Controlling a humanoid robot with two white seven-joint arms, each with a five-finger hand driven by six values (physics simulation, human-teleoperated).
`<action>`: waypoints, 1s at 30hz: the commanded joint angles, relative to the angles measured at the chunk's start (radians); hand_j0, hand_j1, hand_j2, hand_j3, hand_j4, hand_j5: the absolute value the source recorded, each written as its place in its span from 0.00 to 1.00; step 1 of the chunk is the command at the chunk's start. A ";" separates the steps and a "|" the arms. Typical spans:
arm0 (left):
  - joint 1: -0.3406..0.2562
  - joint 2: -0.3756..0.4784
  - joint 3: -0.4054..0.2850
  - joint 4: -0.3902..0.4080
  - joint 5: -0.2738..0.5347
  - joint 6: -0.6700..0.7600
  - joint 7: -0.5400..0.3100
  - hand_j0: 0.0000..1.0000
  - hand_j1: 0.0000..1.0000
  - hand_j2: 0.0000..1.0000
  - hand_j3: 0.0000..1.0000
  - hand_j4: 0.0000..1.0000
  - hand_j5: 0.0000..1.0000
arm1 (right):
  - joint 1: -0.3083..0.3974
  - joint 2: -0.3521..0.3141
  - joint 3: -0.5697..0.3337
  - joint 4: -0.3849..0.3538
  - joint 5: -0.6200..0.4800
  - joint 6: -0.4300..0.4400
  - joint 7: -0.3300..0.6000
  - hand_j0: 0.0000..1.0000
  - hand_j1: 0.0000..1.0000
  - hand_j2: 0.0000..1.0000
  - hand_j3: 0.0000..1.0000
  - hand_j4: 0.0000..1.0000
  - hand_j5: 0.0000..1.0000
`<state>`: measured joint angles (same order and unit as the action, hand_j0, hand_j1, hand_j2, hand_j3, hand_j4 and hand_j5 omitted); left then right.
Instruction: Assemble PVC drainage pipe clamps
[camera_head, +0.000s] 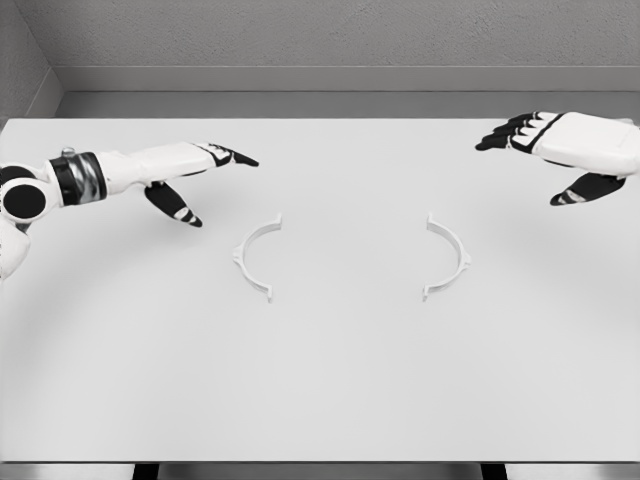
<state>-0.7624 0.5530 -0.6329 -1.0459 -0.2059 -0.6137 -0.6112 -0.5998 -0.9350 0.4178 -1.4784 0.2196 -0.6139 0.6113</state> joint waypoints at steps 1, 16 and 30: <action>0.003 -0.018 0.001 0.009 0.003 0.003 0.000 1.00 1.00 1.00 1.00 1.00 1.00 | 0.002 -0.001 0.006 -0.020 -0.003 0.003 0.000 1.00 1.00 1.00 1.00 1.00 1.00; 0.064 -0.016 -0.022 -0.049 0.006 0.003 0.000 1.00 1.00 1.00 1.00 1.00 1.00 | 0.106 0.042 0.044 0.055 -0.132 0.003 0.000 1.00 1.00 1.00 1.00 1.00 1.00; 0.058 -0.041 -0.054 -0.054 0.002 0.003 0.000 1.00 1.00 1.00 1.00 1.00 1.00 | 0.077 0.229 0.050 0.282 -0.128 0.003 0.000 1.00 1.00 1.00 1.00 1.00 1.00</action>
<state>-0.7041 0.5187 -0.6876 -1.1017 -0.2106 -0.6134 -0.6113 -0.5292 -0.7186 0.4655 -1.2208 0.0979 -0.6133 0.6112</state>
